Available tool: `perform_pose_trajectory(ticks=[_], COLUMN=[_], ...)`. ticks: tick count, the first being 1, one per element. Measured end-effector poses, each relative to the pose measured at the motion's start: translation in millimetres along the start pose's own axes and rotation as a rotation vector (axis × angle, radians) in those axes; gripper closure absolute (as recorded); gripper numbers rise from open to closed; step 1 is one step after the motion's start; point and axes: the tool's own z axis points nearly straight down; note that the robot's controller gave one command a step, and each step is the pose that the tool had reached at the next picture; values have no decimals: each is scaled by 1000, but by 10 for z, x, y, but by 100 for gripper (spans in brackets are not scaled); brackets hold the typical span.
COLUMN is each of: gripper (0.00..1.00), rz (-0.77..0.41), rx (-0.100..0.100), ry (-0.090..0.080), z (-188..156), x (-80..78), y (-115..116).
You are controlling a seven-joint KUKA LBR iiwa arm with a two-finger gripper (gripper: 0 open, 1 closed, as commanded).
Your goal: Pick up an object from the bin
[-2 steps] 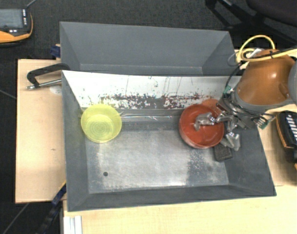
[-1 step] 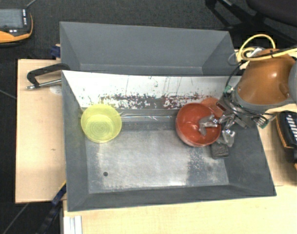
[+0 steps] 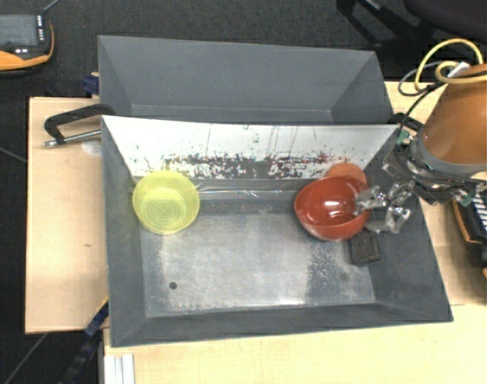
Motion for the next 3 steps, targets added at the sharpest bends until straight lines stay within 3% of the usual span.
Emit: perform_pose_trajectory(ticks=[1,2,3], gripper=[100,100,100], rz=[90,293,433], rx=[10,12,0], ry=[-9,-15,-8], z=[-703,-797,538], x=[-366,-424,-419], y=[-76,-125,-46])
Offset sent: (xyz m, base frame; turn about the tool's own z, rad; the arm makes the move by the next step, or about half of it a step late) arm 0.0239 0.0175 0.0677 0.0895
